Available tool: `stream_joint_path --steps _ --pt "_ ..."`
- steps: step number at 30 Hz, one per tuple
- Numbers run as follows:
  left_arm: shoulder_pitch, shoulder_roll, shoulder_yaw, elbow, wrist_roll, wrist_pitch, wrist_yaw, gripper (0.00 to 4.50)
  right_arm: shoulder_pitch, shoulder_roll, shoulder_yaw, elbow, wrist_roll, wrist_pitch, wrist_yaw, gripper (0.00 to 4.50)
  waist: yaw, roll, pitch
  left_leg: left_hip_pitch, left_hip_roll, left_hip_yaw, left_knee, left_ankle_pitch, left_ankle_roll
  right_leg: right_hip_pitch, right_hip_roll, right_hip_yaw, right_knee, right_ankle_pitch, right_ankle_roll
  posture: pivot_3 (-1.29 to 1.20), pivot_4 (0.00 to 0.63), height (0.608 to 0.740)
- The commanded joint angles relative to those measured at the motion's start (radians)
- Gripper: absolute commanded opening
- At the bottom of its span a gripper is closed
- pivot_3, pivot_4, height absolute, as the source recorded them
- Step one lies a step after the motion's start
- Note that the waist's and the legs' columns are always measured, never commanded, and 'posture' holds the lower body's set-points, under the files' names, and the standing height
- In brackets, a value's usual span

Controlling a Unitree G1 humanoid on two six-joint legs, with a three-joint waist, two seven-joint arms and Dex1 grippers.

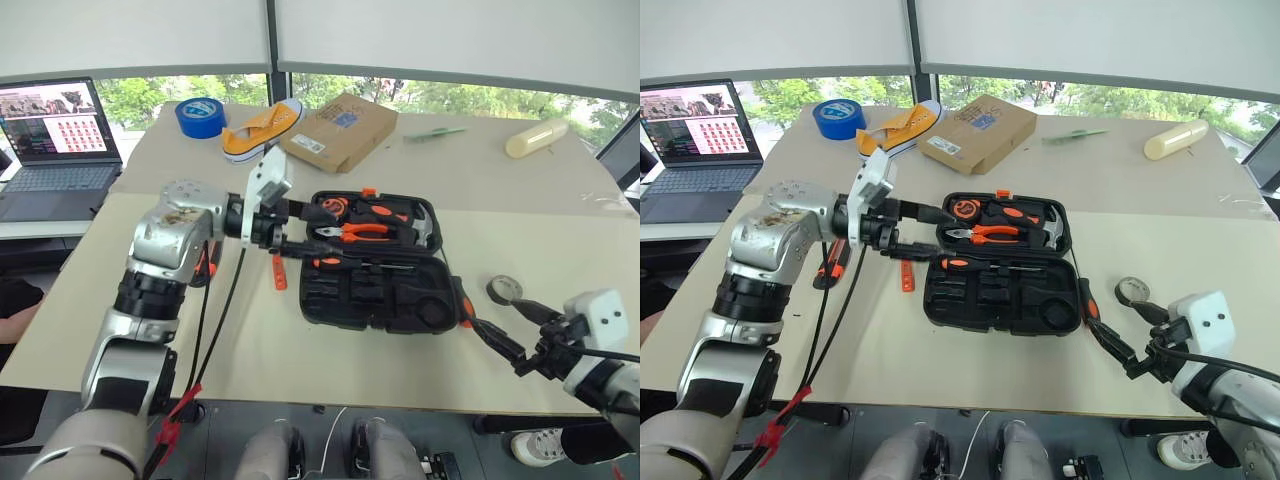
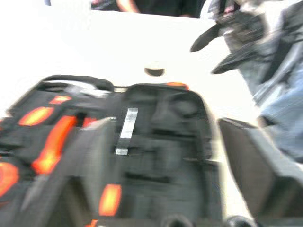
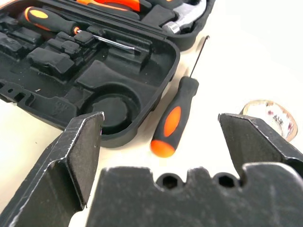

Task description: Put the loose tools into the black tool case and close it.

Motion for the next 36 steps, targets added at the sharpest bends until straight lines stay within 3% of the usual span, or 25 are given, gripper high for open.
stream_joint_path --steps 1,12,15,24,28,32,36 --pt "0.024 0.038 0.045 -0.147 -0.108 0.049 -0.015 4.49 -0.007 0.036 0.069 0.044 -0.102 -0.070 -0.067 4.50 -0.001 0.000 0.000 0.000 0.000 0.000 0.000 0.000 0.000 0.000 0.000 0.000 0.000 0.000 0.000 0.00 0.150 0.731" --pt "0.042 0.074 -0.003 -0.202 -0.142 0.035 0.007 4.49 -0.161 0.092 0.192 0.160 -0.195 -0.112 -0.121 4.50 -0.010 0.002 0.000 0.002 0.000 0.002 -0.001 0.001 -0.001 -0.001 0.002 0.004 0.001 0.001 -0.003 0.00 0.150 0.731" --pt "0.042 0.077 -0.016 -0.202 -0.136 0.016 0.009 4.50 -0.194 0.100 0.202 0.194 -0.215 -0.123 -0.134 3.79 -0.010 0.003 0.000 0.002 0.000 0.002 -0.002 0.001 -0.001 -0.001 0.002 0.004 0.001 0.001 -0.003 0.00 0.150 0.731" --pt "0.037 0.085 -0.020 -0.199 -0.146 0.010 0.025 4.50 -0.173 0.137 0.145 0.147 -0.164 -0.111 -0.124 0.69 -0.010 0.003 0.000 0.002 0.000 0.002 -0.002 0.001 -0.001 -0.001 0.002 0.004 0.001 0.001 -0.005 0.00 0.150 0.731" --pt "0.041 0.089 -0.019 -0.196 -0.145 0.006 0.030 4.50 -0.159 0.114 0.058 0.127 -0.095 -0.083 -0.095 0.04 -0.010 0.004 0.001 0.002 -0.001 0.002 -0.002 0.001 -0.001 -0.001 0.002 0.004 0.001 0.001 -0.004 0.00 0.150 0.731" --pt "0.046 0.093 -0.019 -0.196 -0.145 0.000 0.035 4.50 -0.209 0.056 -0.052 0.104 0.025 -0.021 -0.072 0.04 -0.010 0.004 0.001 0.002 -0.001 0.002 -0.002 0.001 -0.001 -0.001 0.001 0.005 0.001 0.001 -0.004 0.00 0.150 0.731" --pt "0.051 0.091 -0.021 -0.193 -0.143 -0.009 0.041 4.50 -0.199 -0.023 -0.047 0.115 0.040 -0.001 -0.011 0.04 -0.009 0.004 0.001 0.002 0.000 0.002 -0.003 0.001 -0.001 -0.001 0.002 0.004 0.001 0.002 -0.006 0.00 0.150 0.731"
